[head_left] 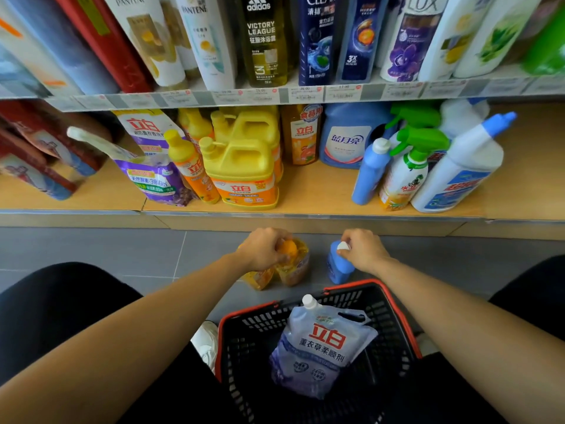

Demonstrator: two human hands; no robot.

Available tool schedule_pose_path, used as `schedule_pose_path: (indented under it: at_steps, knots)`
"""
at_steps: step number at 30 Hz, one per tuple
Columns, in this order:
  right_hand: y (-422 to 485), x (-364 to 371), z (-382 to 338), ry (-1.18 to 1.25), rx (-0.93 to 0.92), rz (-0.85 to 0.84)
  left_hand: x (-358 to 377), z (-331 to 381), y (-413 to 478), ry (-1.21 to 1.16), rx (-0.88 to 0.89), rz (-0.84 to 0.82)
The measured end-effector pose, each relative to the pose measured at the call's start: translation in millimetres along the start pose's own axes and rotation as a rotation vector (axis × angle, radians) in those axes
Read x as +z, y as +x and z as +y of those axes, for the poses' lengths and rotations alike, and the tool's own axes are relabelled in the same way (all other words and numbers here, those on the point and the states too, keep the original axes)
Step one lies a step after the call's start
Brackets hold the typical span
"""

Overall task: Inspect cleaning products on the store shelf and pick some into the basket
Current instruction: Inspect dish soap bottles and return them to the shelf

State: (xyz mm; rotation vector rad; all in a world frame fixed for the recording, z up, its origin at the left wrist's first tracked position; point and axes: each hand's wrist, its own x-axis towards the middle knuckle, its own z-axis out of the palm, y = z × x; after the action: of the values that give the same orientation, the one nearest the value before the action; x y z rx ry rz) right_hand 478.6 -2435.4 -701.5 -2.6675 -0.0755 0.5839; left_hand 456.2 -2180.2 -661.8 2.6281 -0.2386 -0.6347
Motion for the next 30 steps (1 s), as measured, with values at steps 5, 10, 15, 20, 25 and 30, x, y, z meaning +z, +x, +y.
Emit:
schedule_pose_path:
  at_steps: [5, 10, 15, 20, 25, 30]
  knots:
    - [1.8, -5.2, 1.3, 0.106, 0.024, -0.035, -35.1, 3.3, -6.7, 0.148, 0.081, 0.260]
    - [26.5, -31.1, -22.2, 0.201, -0.121, 0.021, -81.5, 3.1, 12.4, 0.280, 0.271, 0.797]
    - [80.4, -56.2, -66.0, 0.398, -0.145, 0.117, -99.4, -11.7, 42.8, 0.474, 0.194, 0.897]
    - [135.8, -68.2, -95.9, 0.565, -0.170, 0.279, -84.0, -33.5, 65.6, 0.501, 0.172, 1.025]
    - [176.1, -67.7, -103.1, 0.606, -0.162, 0.429, -72.0, -42.1, 91.1, 0.495, 0.196, 1.204]
    - [189.3, -56.8, -102.0, 0.791, -0.189, 0.373, -71.9, -50.7, 100.7, 0.494, 0.266, 1.253]
